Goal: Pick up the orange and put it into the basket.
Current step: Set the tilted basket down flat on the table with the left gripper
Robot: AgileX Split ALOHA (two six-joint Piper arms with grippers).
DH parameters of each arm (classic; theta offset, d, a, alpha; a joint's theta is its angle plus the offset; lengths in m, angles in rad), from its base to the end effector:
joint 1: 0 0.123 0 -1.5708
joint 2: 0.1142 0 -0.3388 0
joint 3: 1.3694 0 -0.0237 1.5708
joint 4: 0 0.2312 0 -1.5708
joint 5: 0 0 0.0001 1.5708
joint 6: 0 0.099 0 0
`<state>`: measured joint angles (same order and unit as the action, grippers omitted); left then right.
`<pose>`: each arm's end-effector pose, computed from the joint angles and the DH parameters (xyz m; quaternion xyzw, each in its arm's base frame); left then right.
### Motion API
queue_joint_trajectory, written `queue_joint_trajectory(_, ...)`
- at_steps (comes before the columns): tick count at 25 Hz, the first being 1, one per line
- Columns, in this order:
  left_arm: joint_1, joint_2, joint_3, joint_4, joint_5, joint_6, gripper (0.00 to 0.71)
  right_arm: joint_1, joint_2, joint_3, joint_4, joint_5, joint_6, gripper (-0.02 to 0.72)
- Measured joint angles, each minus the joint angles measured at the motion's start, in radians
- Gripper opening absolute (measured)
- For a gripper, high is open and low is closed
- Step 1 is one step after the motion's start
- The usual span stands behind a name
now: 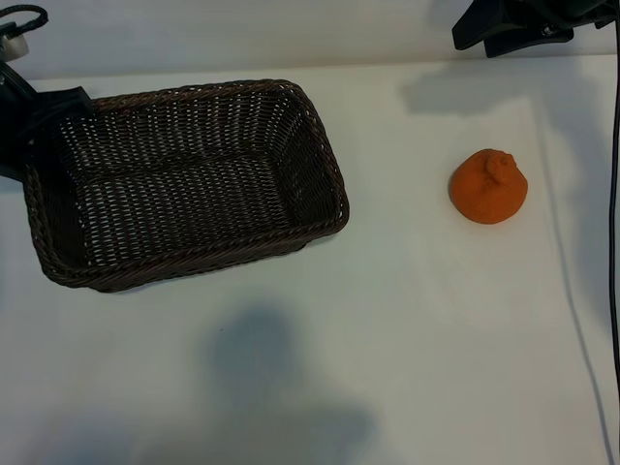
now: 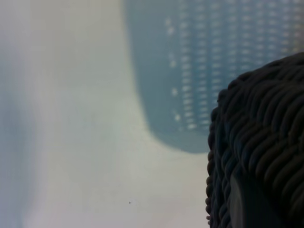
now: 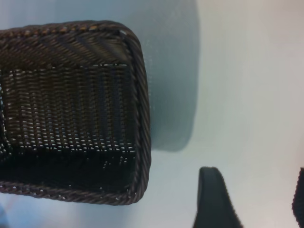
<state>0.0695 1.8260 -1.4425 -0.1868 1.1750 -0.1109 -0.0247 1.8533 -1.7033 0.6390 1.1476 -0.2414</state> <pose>0.3609 0.0081 0.2971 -0.1211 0.9875 -0.0887 0.0477 0.4003 0.0440 0.3697 -0.0259 0.9367 0.2796 0.2091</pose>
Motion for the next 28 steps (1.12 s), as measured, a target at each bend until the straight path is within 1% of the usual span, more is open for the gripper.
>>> queue_joint_trajectory(5, 0.0, 0.0, -0.018, -0.011, 0.001, 0.041, 0.175, 0.0, 0.0, 0.0, 0.0, 0.0, 0.0, 0.408)
queue_joint_trajectory(10, -0.001, 0.0, -0.079, -0.108, 0.001, 0.111, 0.174, 0.0, 0.0, 0.0, 0.0, -0.001, 0.0, 0.408)
queue_joint_trajectory(13, -0.001, 0.0, -0.114, -0.143, 0.001, 0.125, 0.174, 0.0, 0.0, 0.0, 0.0, -0.001, 0.0, 0.408)
queue_joint_trajectory(16, -0.001, 0.0, -0.133, -0.15, 0.001, 0.132, 0.174, 0.0, 0.0, 0.0, 0.0, 0.0, 0.0, 0.408)
queue_joint_trajectory(28, -0.001, 0.0, -0.138, -0.16, 0.001, 0.166, 0.173, 0.0, 0.0, 0.0, 0.0, 0.0, 0.0, 0.408)
